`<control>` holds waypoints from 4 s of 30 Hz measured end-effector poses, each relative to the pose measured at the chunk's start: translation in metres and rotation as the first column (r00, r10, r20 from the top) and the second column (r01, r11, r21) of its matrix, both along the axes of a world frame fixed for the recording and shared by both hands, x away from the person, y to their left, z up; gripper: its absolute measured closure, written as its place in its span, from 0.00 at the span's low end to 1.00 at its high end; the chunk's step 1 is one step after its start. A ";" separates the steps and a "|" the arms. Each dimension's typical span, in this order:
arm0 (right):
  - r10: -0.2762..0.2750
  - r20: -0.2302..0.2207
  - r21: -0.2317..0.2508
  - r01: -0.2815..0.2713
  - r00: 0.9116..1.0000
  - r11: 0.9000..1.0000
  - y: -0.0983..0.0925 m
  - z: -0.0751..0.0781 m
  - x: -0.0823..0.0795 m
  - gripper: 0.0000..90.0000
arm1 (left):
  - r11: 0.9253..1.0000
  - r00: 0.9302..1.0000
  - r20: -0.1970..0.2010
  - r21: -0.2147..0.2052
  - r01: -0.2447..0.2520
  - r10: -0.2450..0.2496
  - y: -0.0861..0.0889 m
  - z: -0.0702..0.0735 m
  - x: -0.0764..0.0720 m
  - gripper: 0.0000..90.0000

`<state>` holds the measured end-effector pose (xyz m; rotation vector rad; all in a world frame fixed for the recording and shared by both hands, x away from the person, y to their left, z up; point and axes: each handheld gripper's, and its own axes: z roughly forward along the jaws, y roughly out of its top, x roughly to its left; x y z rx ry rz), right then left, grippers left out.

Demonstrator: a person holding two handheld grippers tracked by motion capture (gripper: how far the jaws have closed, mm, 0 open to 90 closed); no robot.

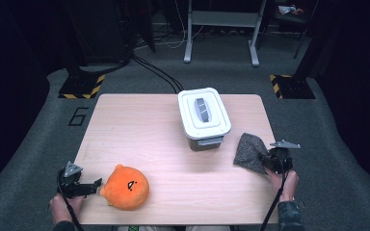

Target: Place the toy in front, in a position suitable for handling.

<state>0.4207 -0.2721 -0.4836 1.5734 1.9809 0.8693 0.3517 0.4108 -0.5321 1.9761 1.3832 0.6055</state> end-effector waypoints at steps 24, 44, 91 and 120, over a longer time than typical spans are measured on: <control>0.020 0.026 -0.001 -0.020 0.999 1.000 0.001 0.012 -0.011 0.16 | 1.000 1.000 0.005 -0.006 -0.012 0.012 0.000 -0.001 0.001 0.03; 0.210 0.067 0.082 -0.215 0.975 0.973 0.054 0.037 -0.008 0.15 | 1.000 1.000 0.001 -0.004 -0.020 0.020 0.000 0.000 0.001 0.03; 0.234 0.026 0.201 -0.234 0.972 0.951 0.097 0.081 0.106 0.69 | 1.000 1.000 0.002 -0.003 -0.020 0.020 0.000 0.000 0.001 0.03; 0.266 0.031 0.218 -0.266 0.964 0.939 0.110 0.079 0.103 0.67 | 1.000 1.000 0.001 -0.003 -0.019 0.019 0.001 0.000 0.001 0.03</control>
